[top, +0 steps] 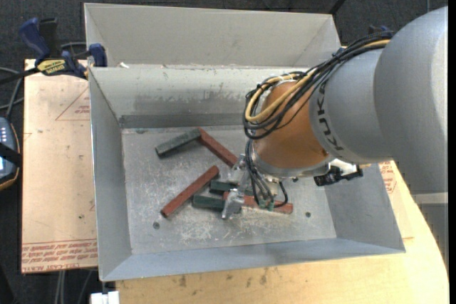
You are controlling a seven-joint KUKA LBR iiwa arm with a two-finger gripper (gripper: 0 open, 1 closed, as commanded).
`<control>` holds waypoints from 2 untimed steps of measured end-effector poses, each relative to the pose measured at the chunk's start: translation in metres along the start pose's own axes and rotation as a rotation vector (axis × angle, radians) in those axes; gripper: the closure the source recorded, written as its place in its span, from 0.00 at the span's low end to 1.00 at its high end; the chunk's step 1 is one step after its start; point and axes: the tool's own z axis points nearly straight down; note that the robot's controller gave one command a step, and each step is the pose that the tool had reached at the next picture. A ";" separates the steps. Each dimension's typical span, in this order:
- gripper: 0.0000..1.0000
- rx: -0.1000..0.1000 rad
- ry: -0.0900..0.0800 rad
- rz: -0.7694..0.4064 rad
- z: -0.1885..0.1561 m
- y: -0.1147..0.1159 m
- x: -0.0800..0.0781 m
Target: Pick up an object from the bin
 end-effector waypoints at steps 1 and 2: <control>1.00 0.002 0.006 0.000 -0.003 0.000 0.001; 1.00 0.009 0.029 -0.001 -0.017 -0.001 0.005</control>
Offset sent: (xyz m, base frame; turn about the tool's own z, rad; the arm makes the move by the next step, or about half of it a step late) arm 0.0000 0.0001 0.0207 -0.0002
